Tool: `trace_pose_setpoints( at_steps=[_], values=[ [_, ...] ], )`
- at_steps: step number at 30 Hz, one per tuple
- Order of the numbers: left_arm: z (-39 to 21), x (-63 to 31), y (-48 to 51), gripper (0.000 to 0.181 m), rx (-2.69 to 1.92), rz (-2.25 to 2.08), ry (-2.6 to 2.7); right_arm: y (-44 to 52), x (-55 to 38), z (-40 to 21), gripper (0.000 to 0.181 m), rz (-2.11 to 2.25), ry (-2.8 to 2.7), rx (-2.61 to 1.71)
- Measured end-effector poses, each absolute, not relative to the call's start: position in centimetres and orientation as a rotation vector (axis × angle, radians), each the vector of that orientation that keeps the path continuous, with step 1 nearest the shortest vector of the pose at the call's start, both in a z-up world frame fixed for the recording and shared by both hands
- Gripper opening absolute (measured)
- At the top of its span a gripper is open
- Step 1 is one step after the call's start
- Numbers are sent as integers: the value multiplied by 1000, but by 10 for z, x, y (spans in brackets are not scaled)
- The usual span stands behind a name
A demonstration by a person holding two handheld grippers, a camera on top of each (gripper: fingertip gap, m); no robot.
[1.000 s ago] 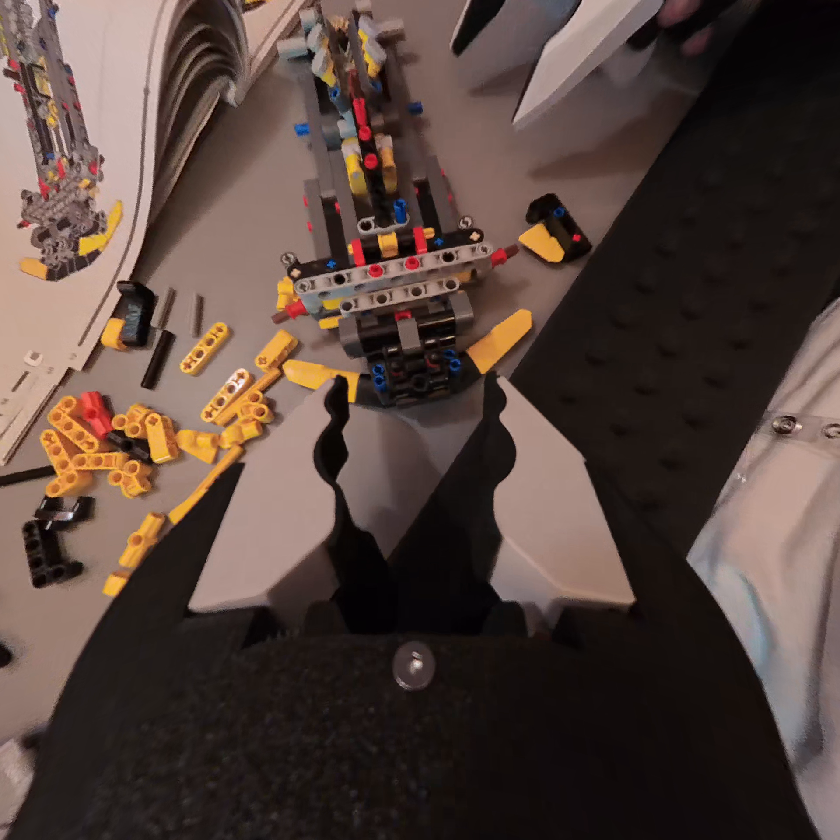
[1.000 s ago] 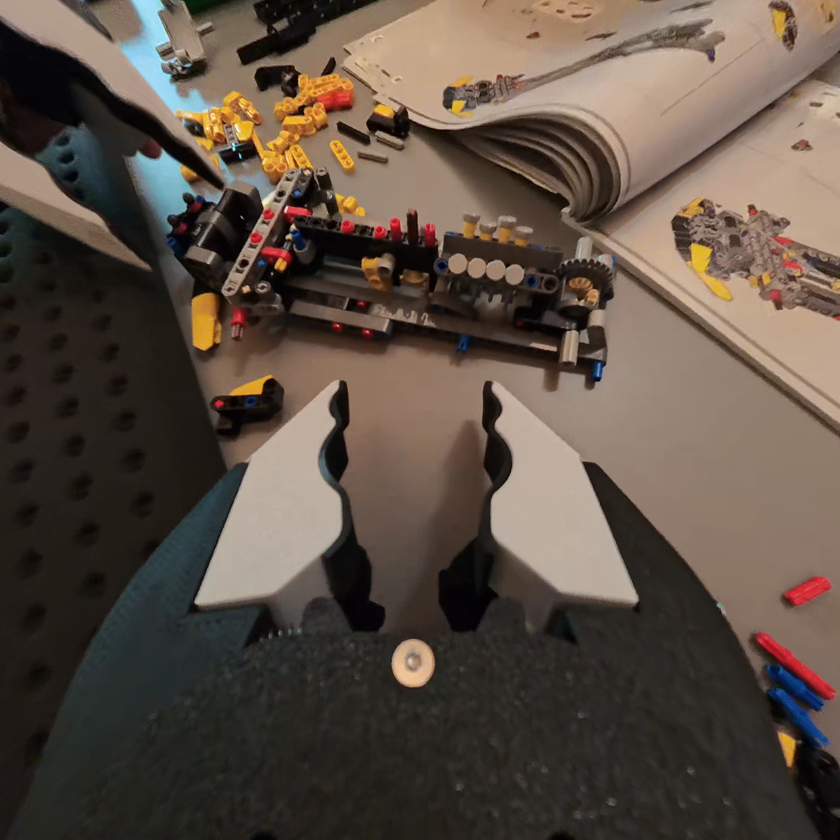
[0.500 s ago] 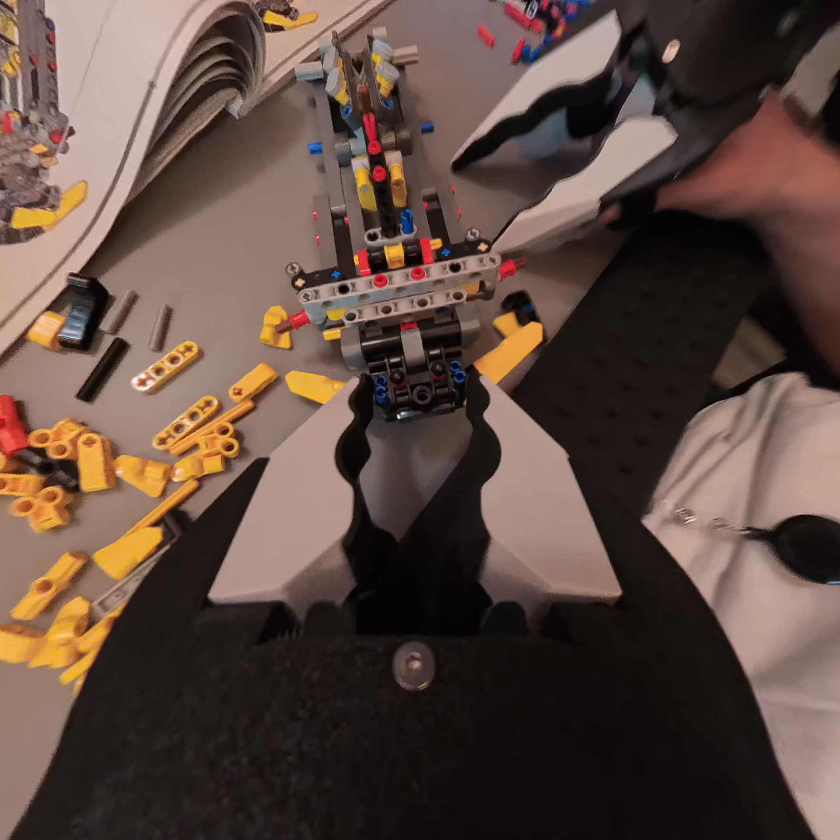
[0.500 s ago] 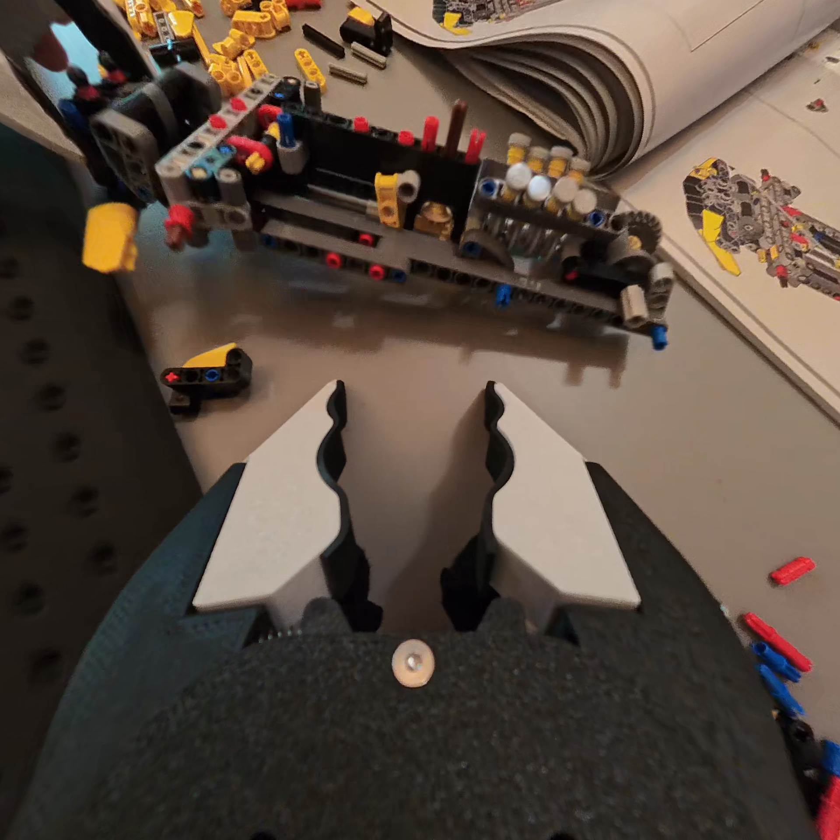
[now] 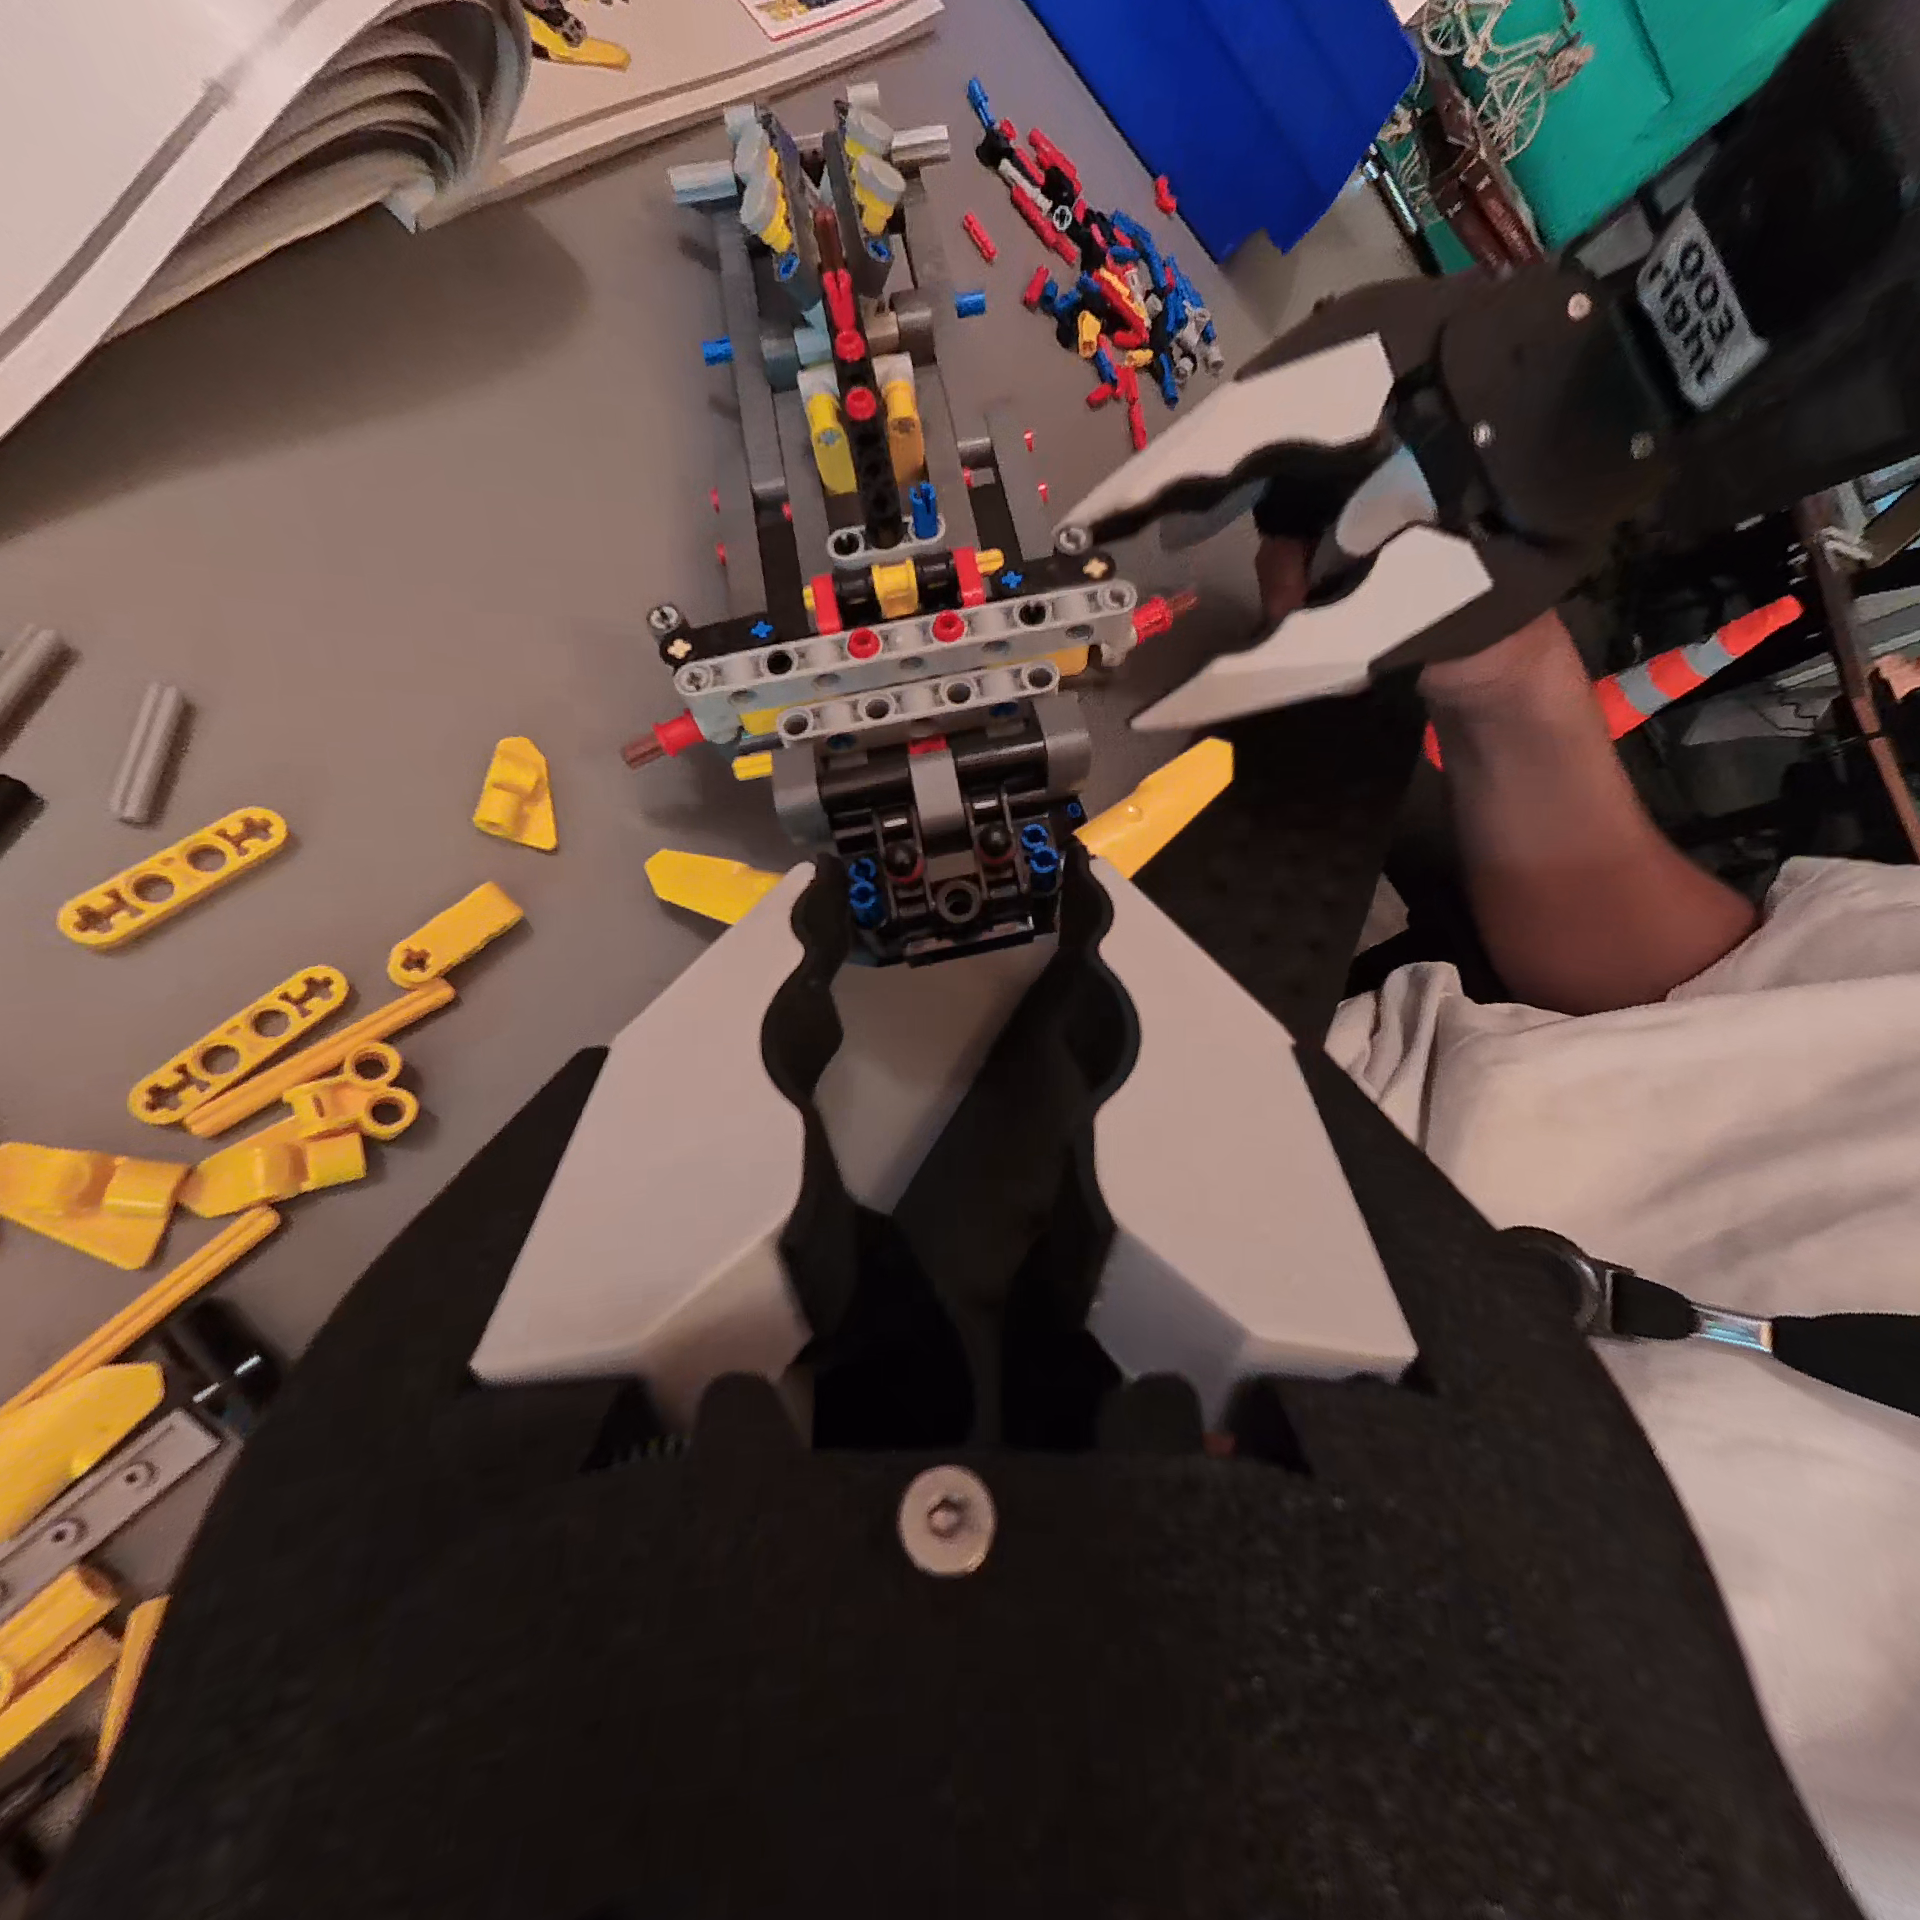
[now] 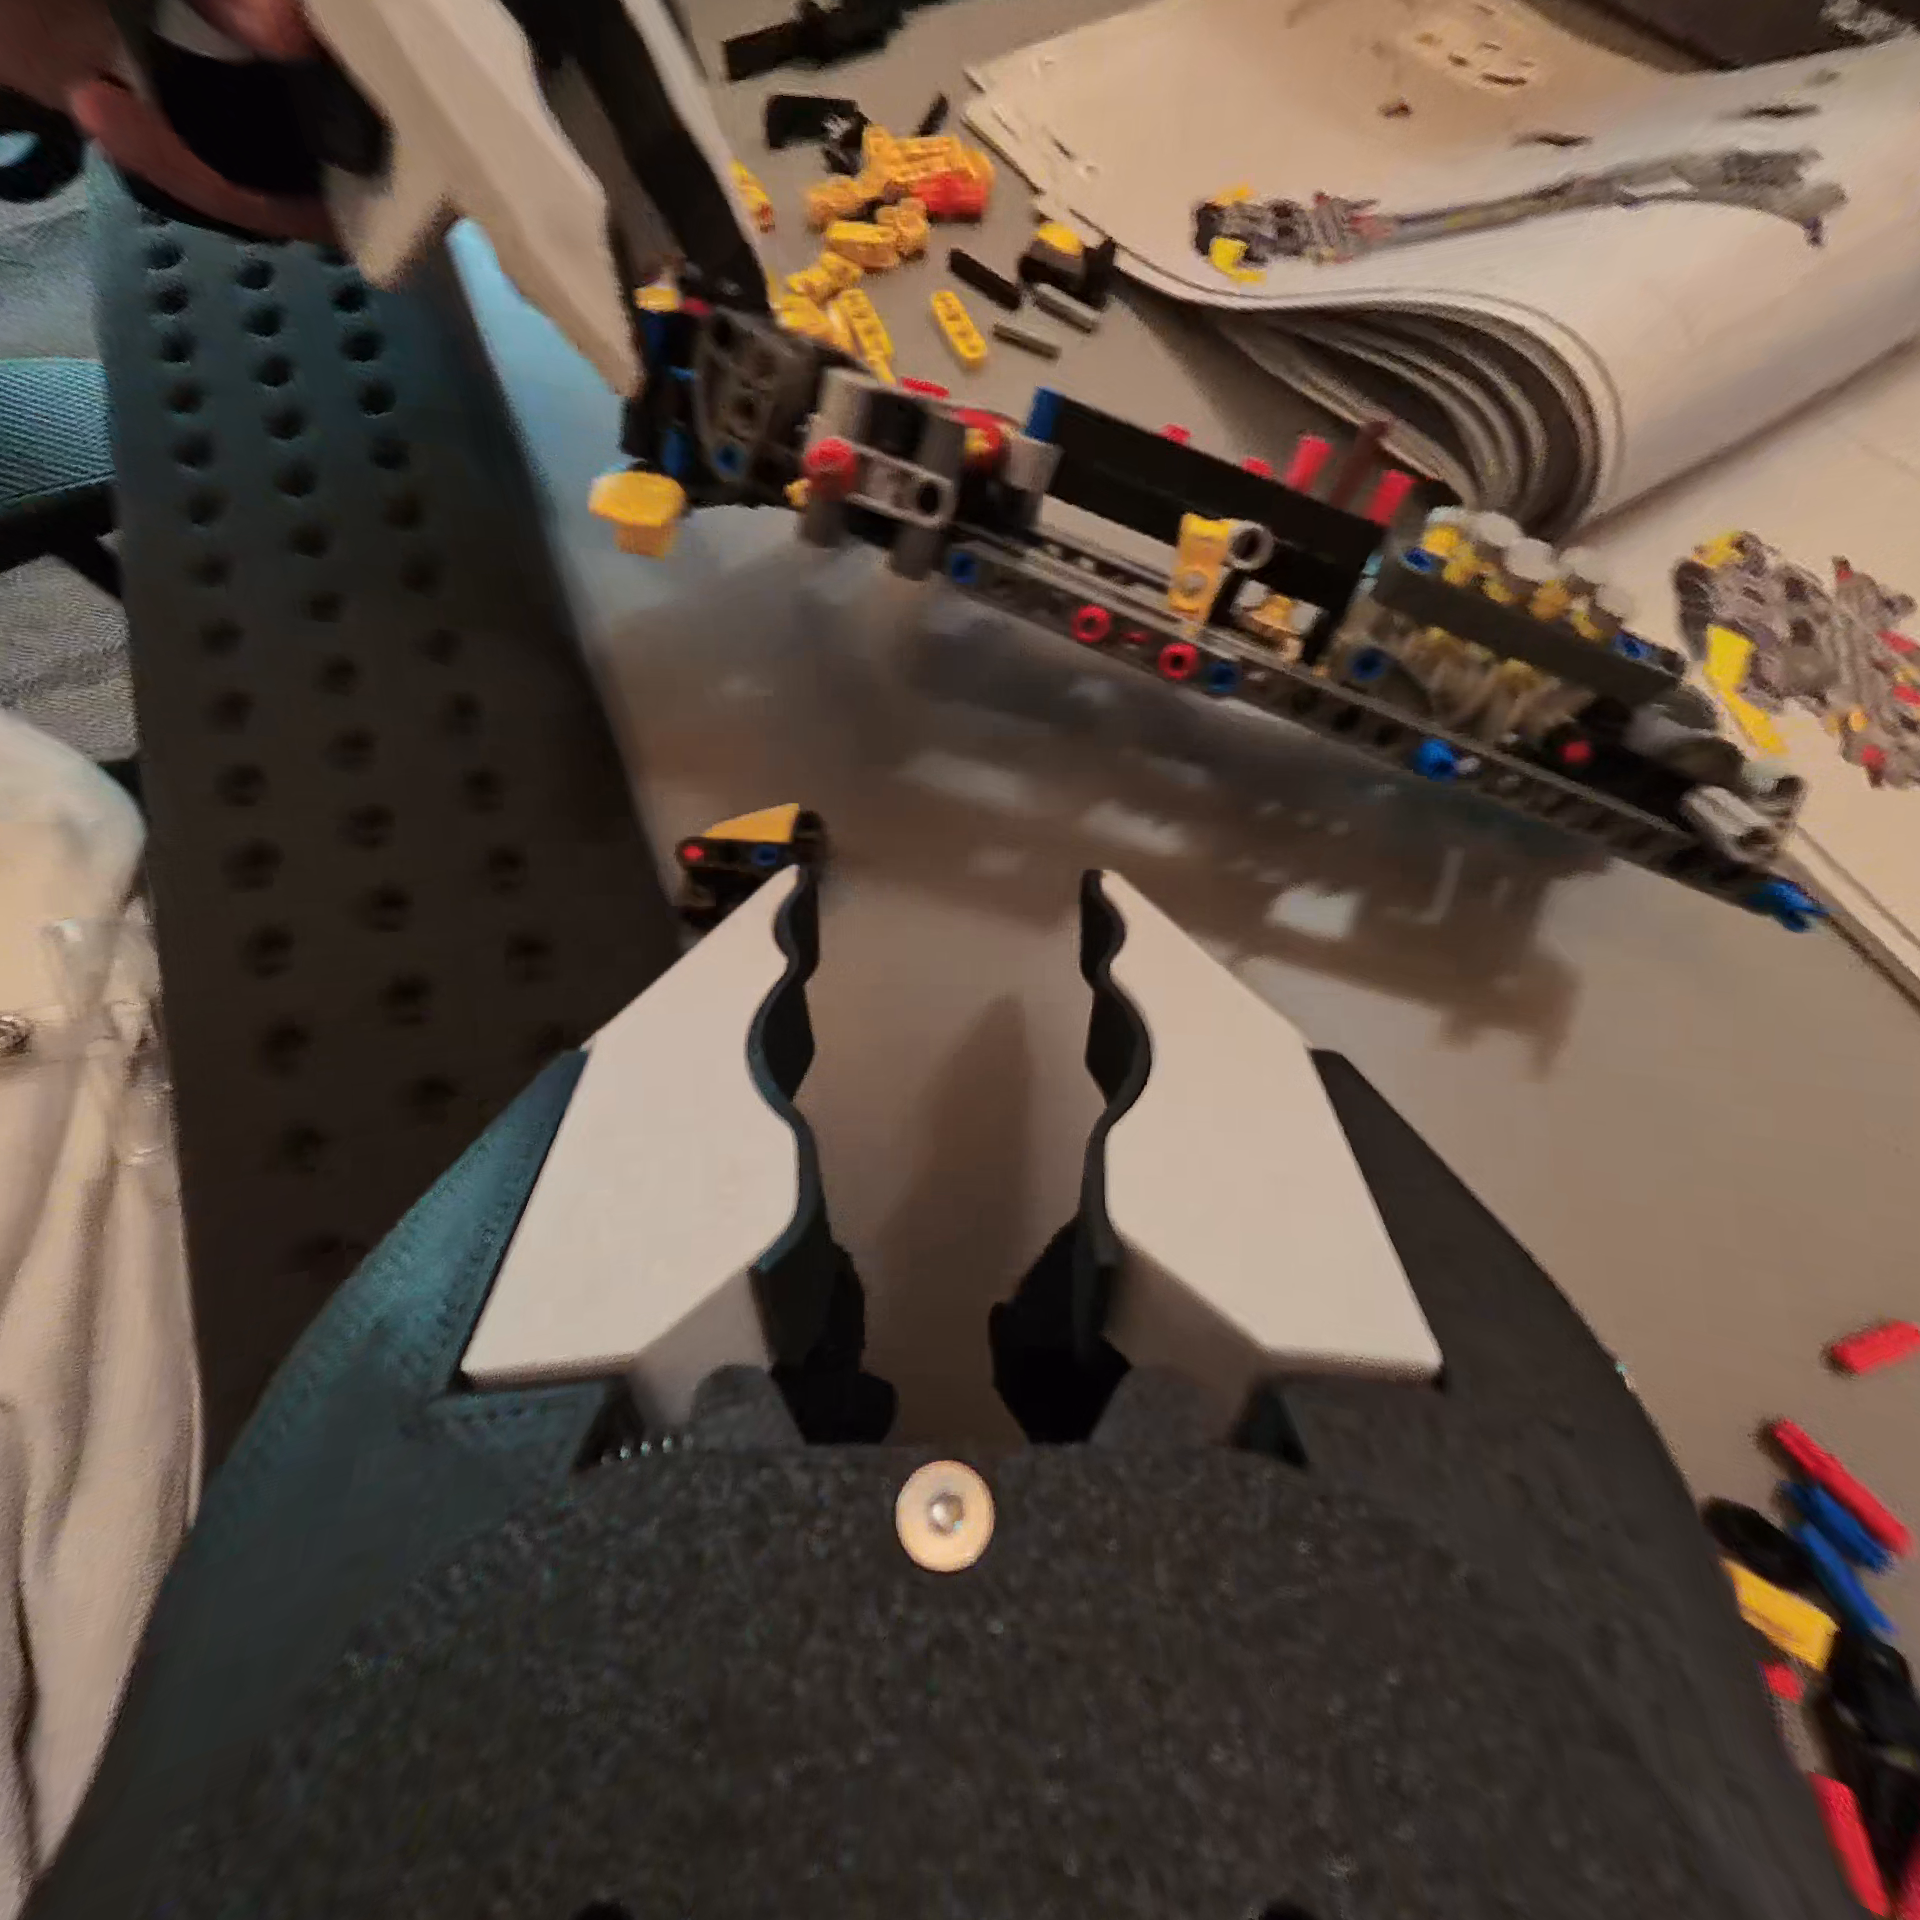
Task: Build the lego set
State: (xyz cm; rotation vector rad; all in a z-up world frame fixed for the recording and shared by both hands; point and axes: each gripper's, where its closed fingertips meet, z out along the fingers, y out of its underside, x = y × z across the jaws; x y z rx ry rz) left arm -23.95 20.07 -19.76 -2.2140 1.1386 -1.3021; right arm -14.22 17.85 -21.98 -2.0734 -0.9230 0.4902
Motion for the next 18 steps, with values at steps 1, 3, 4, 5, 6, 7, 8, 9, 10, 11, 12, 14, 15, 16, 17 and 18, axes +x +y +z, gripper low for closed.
trace_pose_setpoints(
  at_steps=[1, 3, 4, 5, 6, 7, 8, 9, 10, 11, 12, 14, 15, 16, 17, 18],
  values=[
    [-198, -239, 201, 39, -2205, -1283, 1146, 183, -137, -219, 51, 492, -892, -2075],
    [-200, -238, 202, 39, -2171, -1212, 1180, 191, -131, -218, 53, 512, -836, -2071],
    [-202, -238, 203, 39, -2142, -1145, 1214, 195, -126, -221, 53, 499, -804, -2093],
    [-205, -238, 206, 39, -2105, -1053, 1259, 196, -121, -226, 53, 492, -791, -2128],
    [-209, -239, 209, 39, -2066, -948, 1305, 197, -118, -232, 54, 486, -786, -2168],
    [-213, -240, 211, 39, -2032, -858, 1348, 197, -114, -237, 56, 481, -786, -2201],
    [-216, -240, 211, 39, -2005, -796, 1384, 197, -112, -241, 57, 478, -787, -2219],
    [-219, -239, 210, 39, -1989, -755, 1409, 198, -111, -243, 57, 476, -781, -2222],
    [-223, -238, 210, 39, -1984, -722, 1428, 199, -110, -244, 57, 479, -774, -2214],
    [-227, -238, 209, 39, -1982, -692, 1446, 201, -111, -244, 57, 483, -763, -2203],
    [-231, -237, 209, 39, -1976, -666, 1459, 201, -111, -245, 57, 488, -754, -2197],
    [-233, -235, 209, 39, -1946, -632, 1471, 203, -111, -248, 57, 473, -754, -2199],
    [-234, -234, 209, 40, -1946, -622, 1473, 203, -110, -248, 57, 456, -752, -2201],
    [-234, -233, 209, 39, -1943, -611, 1477, 204, -109, -249, 57, 447, -755, -2199],
    [-235, -233, 208, 39, -1937, -599, 1484, 204, -109, -249, 57, 449, -753, -2200],
    [-235, -233, 208, 40, -1931, -589, 1489, 204, -109, -249, 57, 453, -750, -2201]
  ],
)
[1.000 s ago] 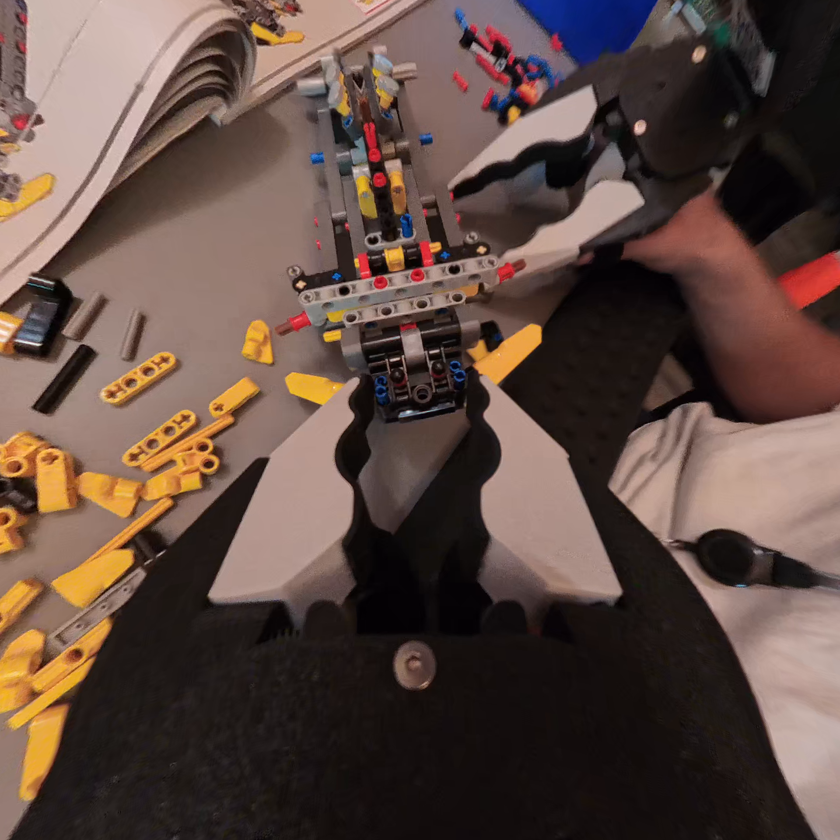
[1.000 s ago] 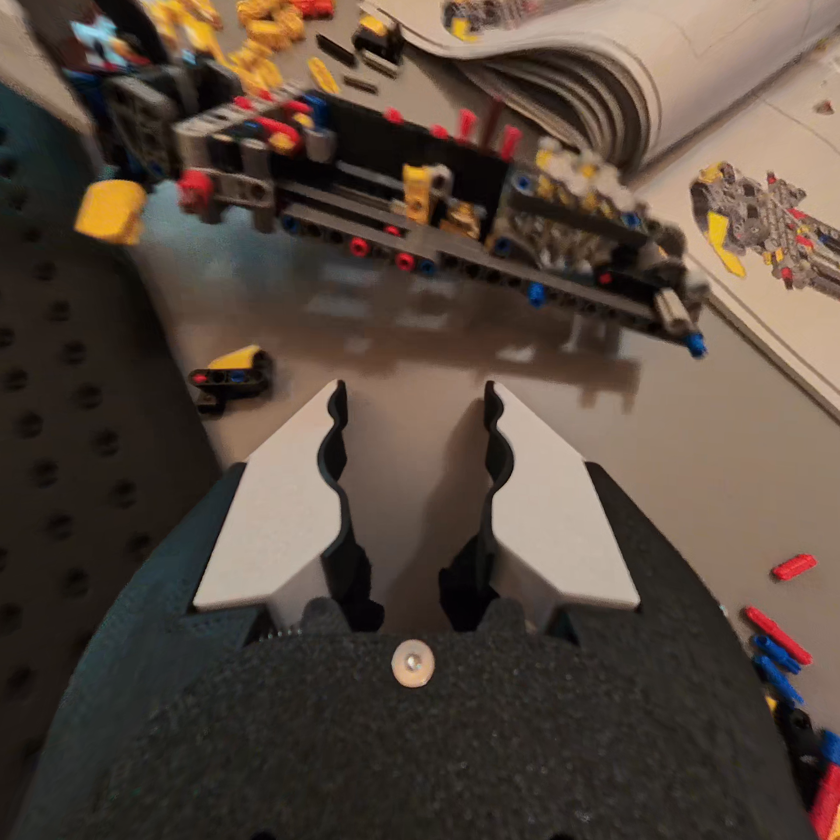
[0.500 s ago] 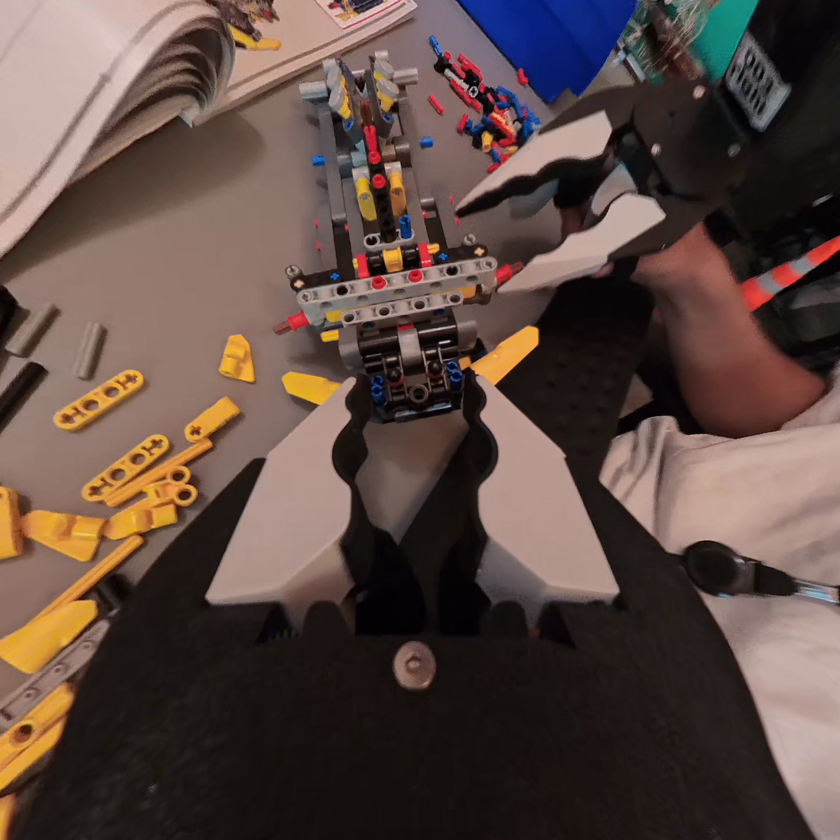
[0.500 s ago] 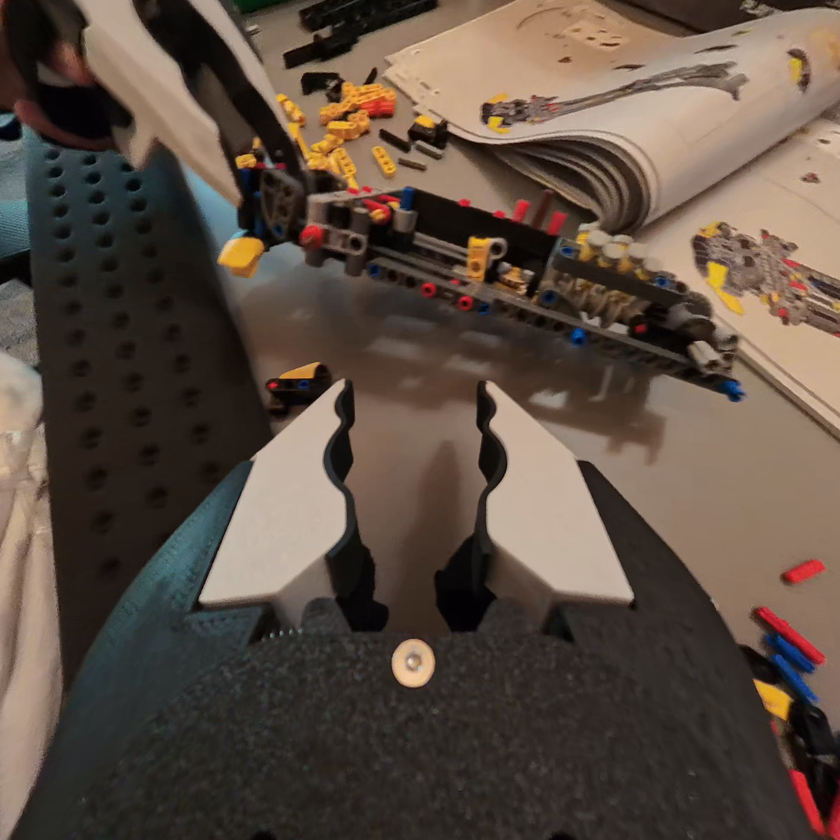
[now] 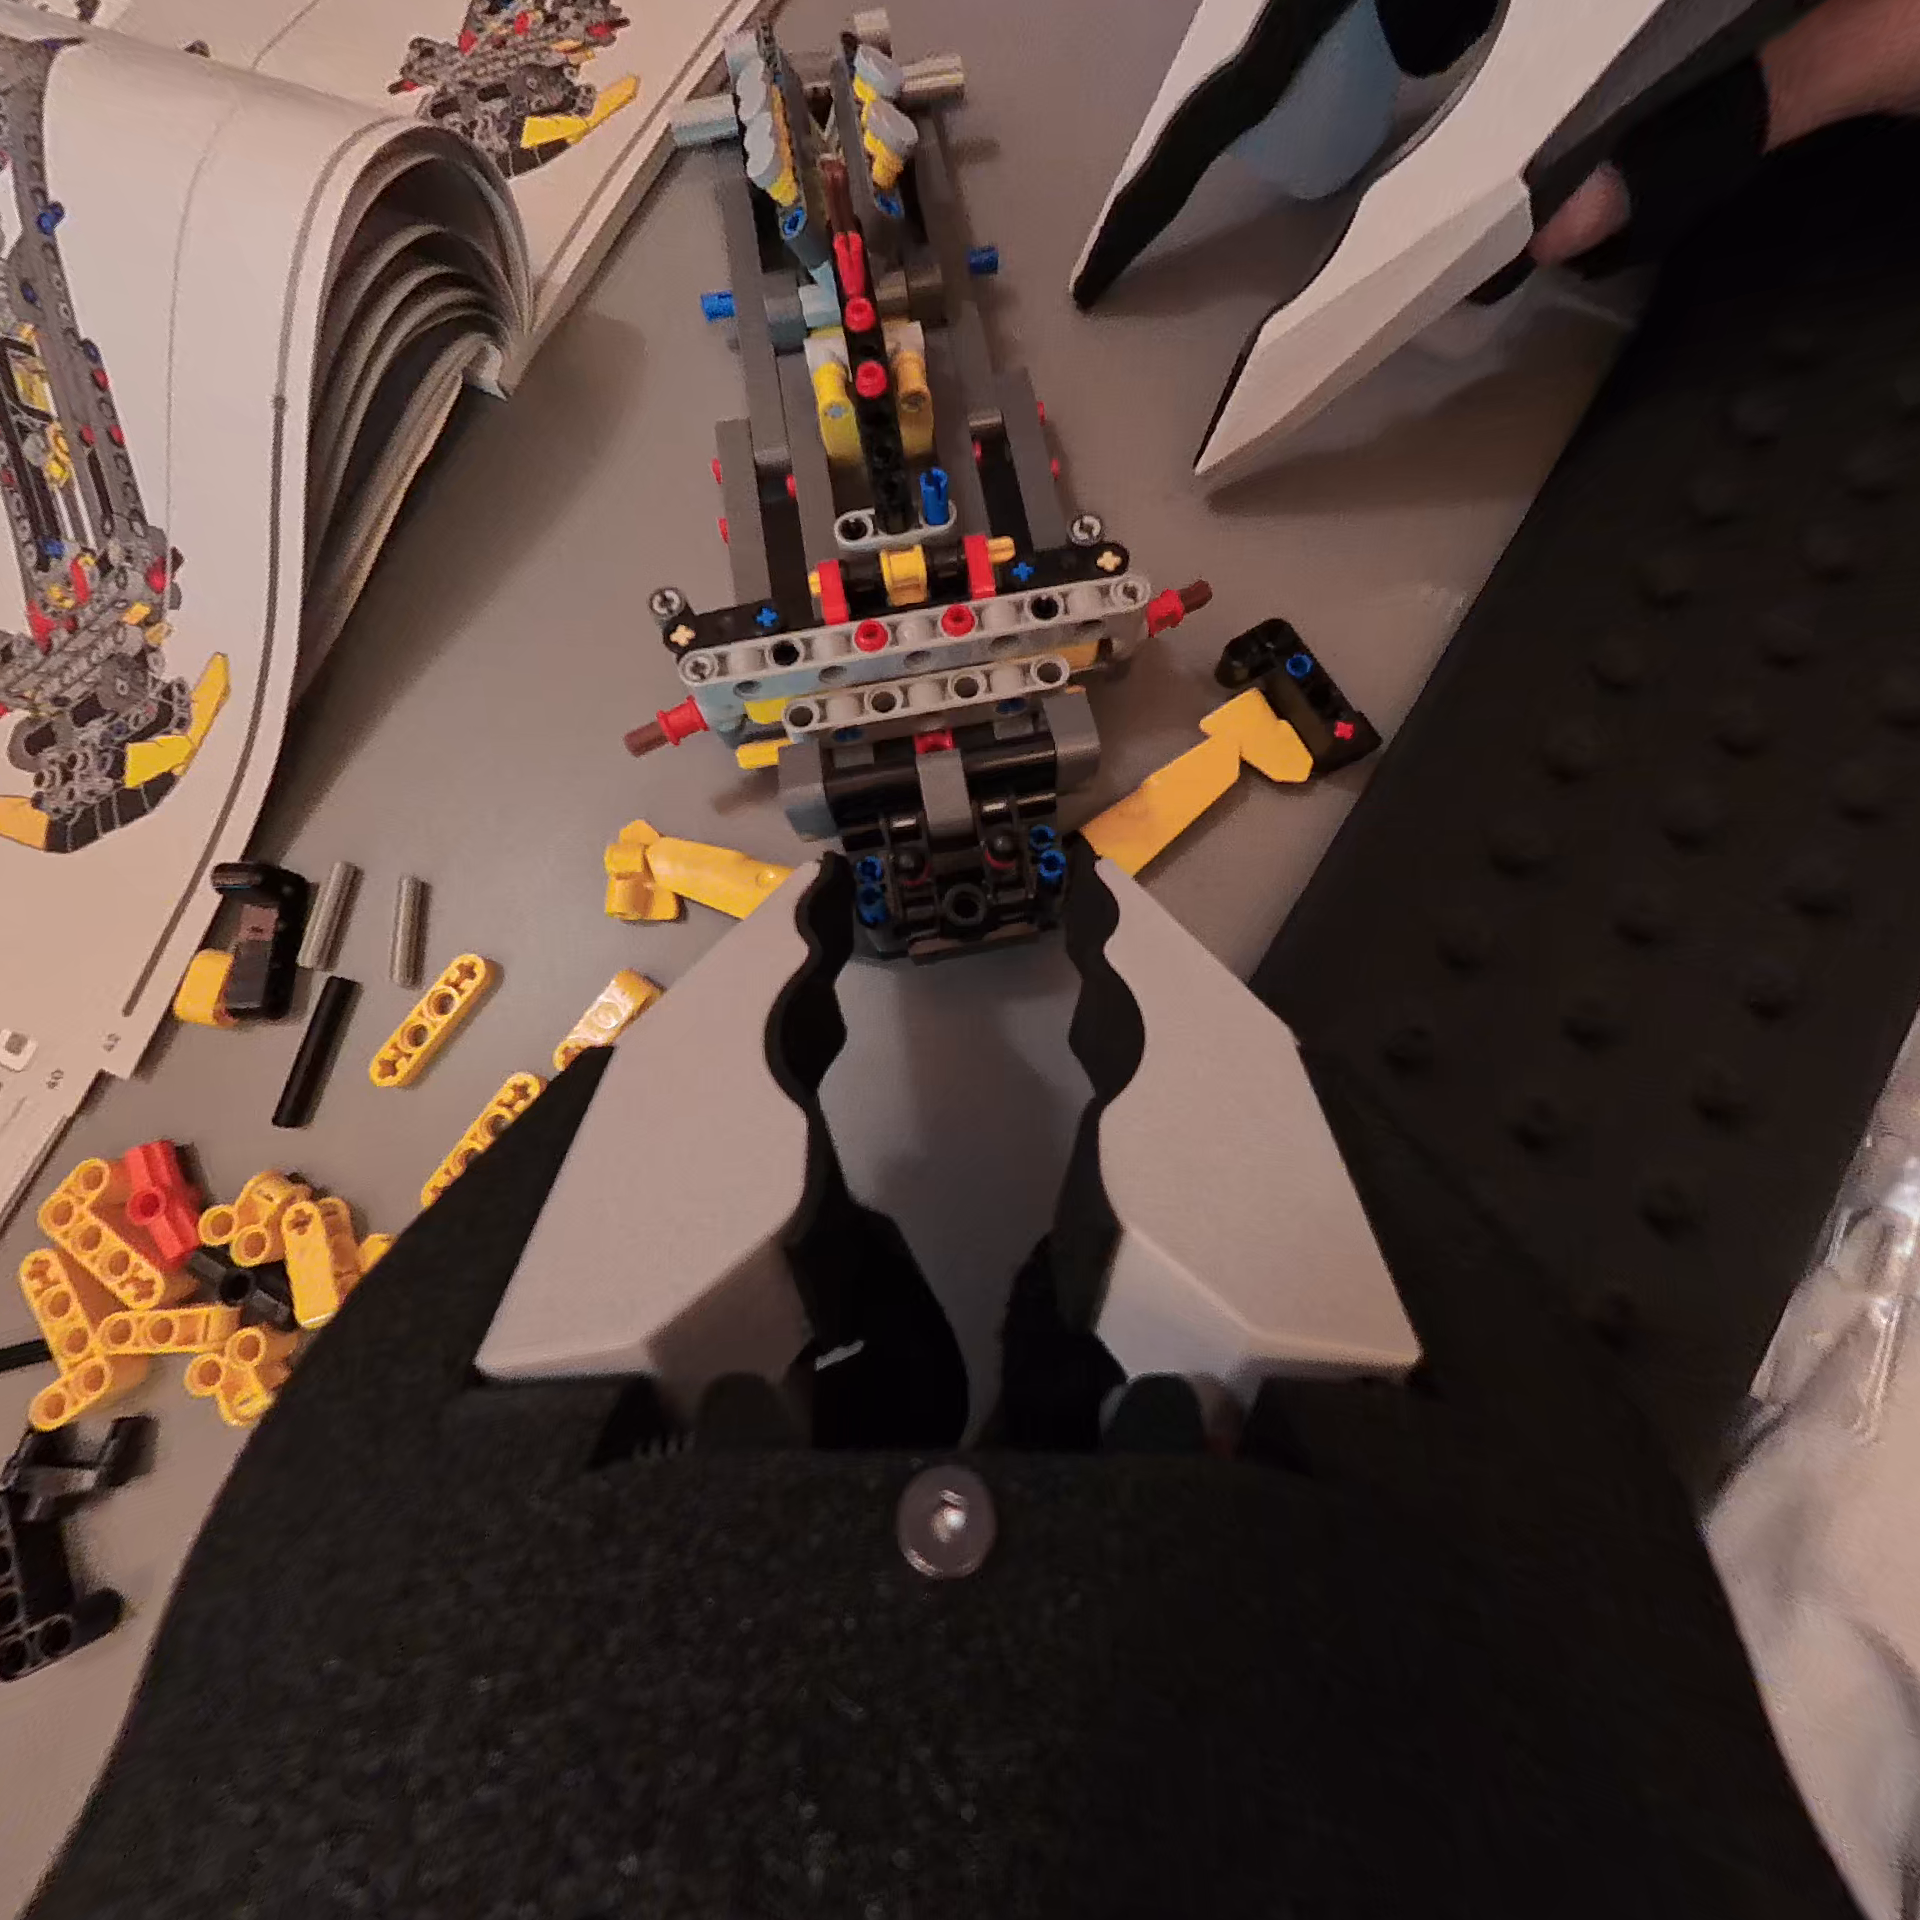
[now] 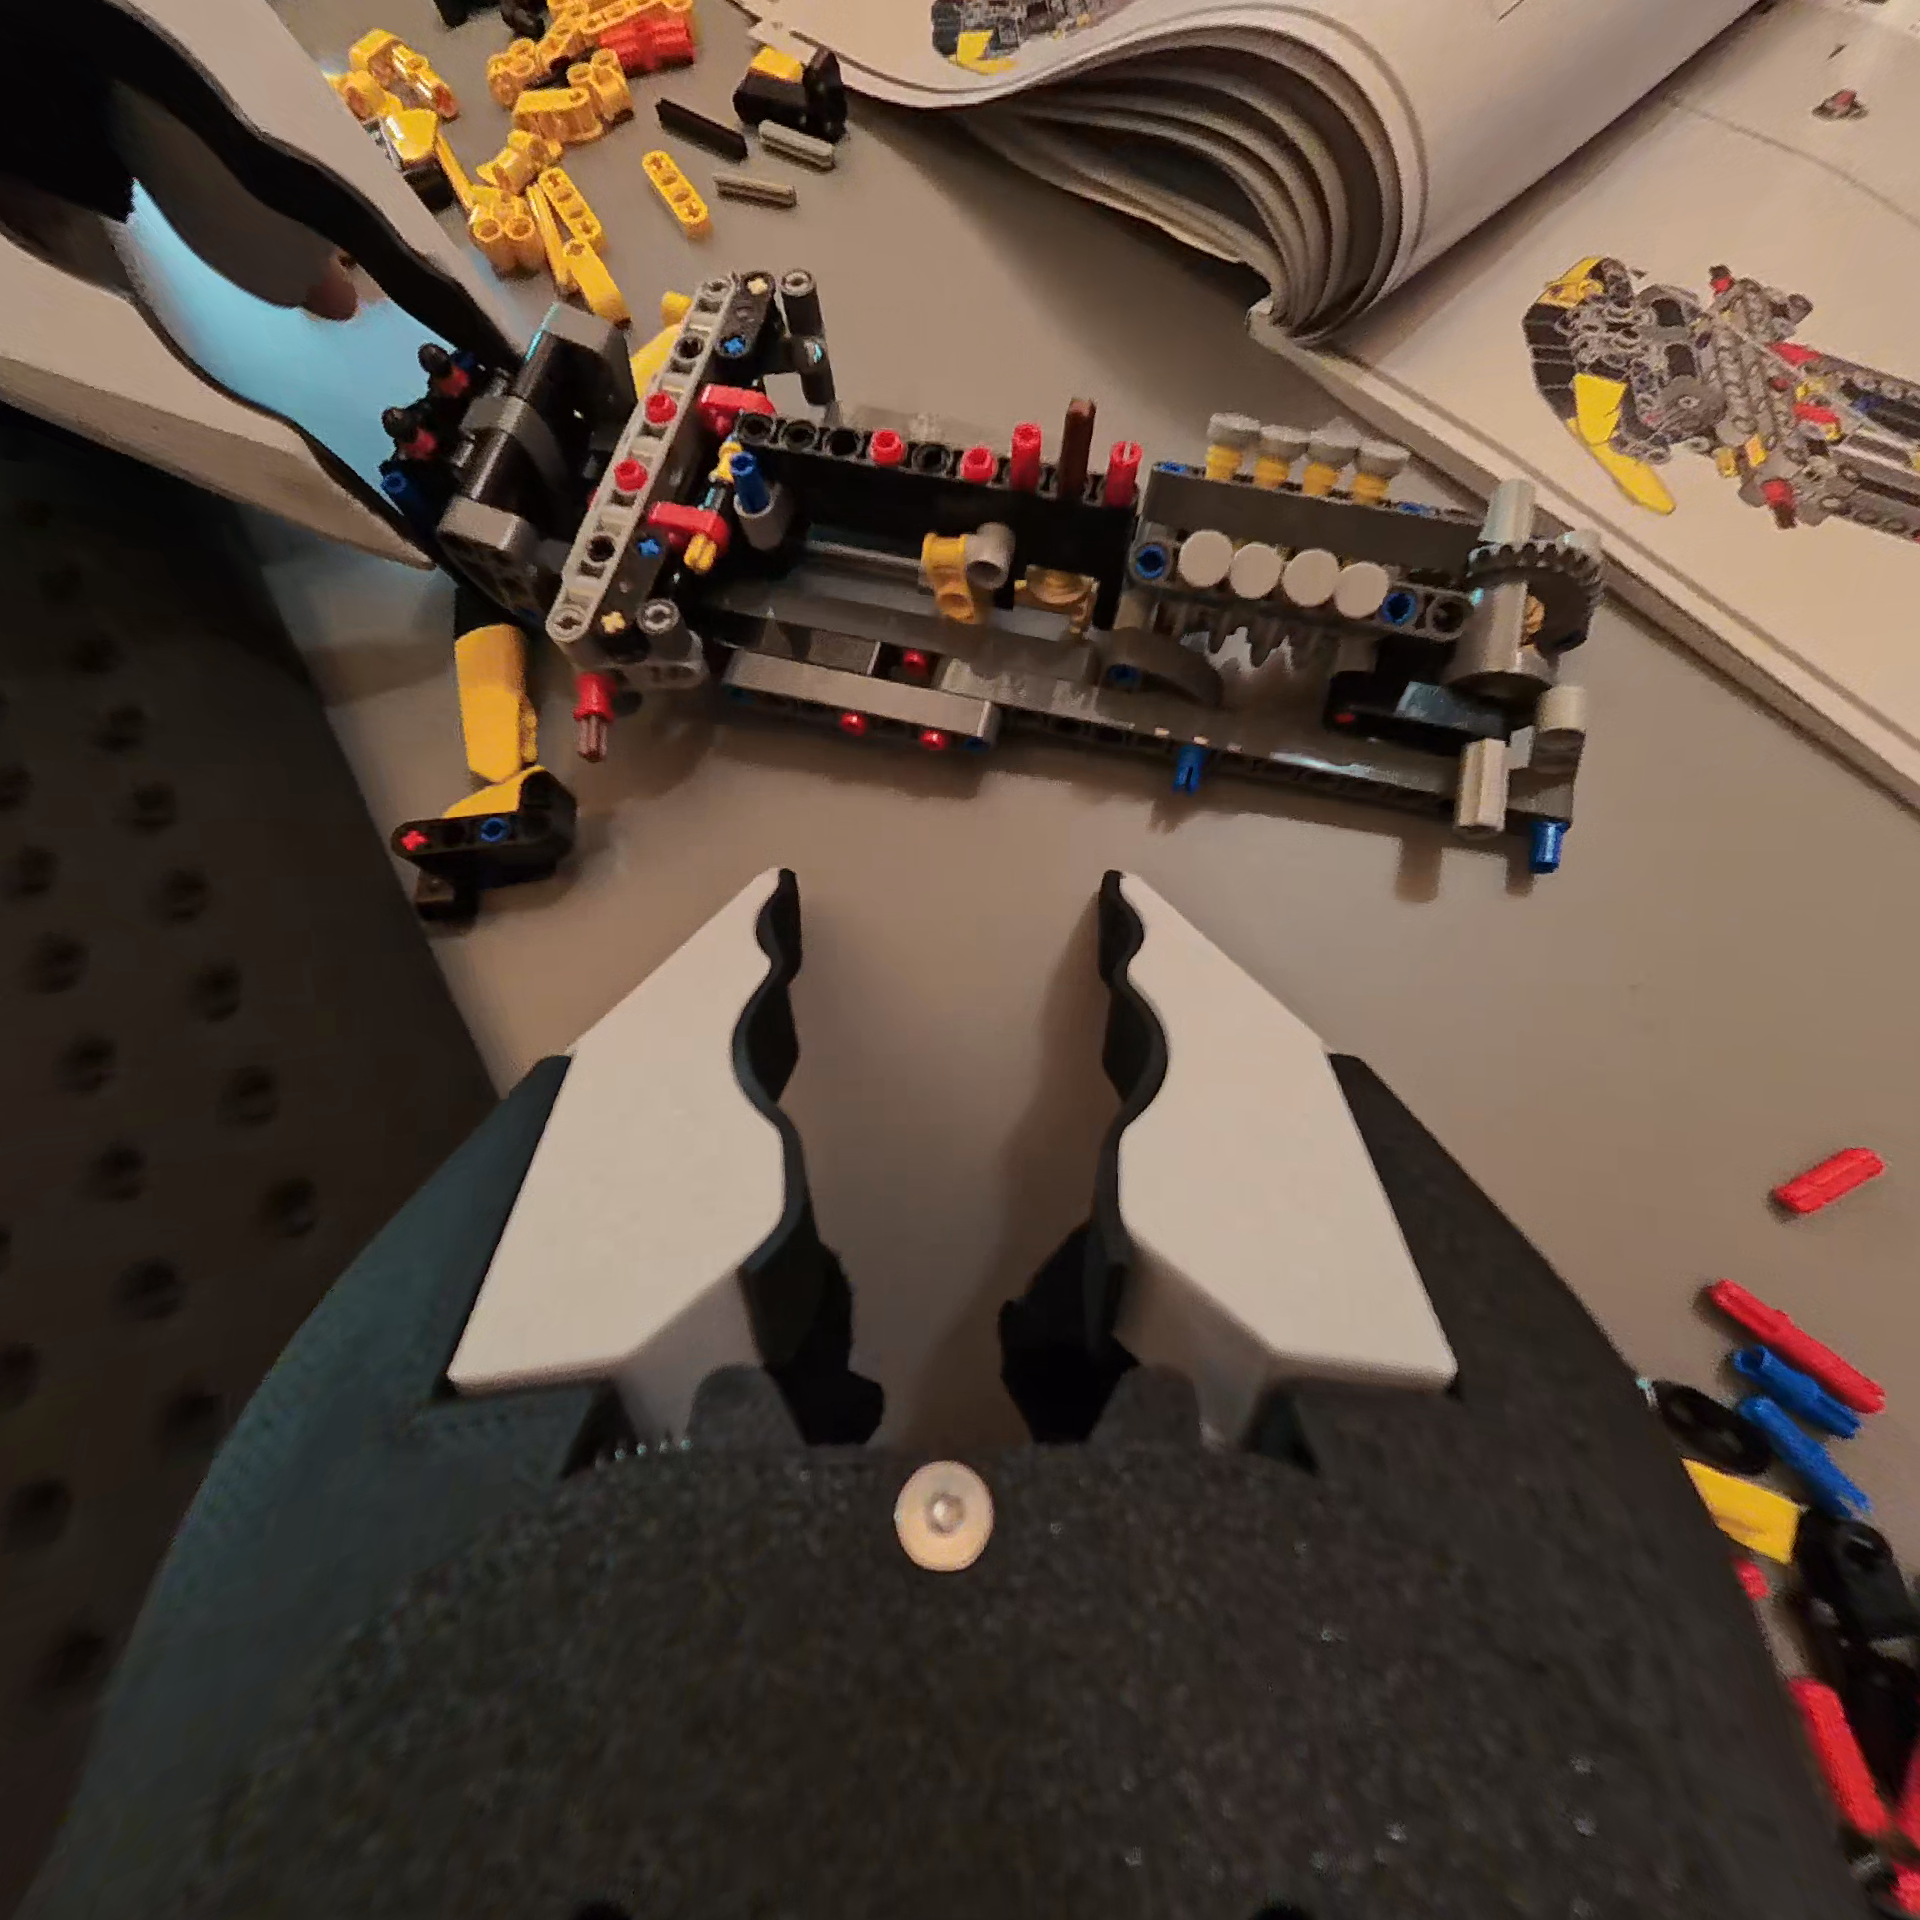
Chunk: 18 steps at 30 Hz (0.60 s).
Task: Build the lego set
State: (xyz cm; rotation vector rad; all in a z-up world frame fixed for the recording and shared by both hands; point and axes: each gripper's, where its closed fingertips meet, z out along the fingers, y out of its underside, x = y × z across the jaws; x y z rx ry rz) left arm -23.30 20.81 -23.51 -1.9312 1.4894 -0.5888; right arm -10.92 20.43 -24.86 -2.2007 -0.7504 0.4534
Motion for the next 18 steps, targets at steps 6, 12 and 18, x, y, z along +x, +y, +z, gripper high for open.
trace_pose_setpoints(
  at_steps=[6, 12, 18],
  values=[
    [-235, -232, 206, 40, -1931, -597, 1484, 205, -108, -250, 54, 406, -766, -2197],
    [-231, -234, 206, 44, -1930, -614, 1455, 209, -102, -251, 64, 308, -769, -2191],
    [-217, -259, 211, 54, -2016, -749, 1234, 214, -93, -252, 69, 308, -715, -2215]
  ],
)
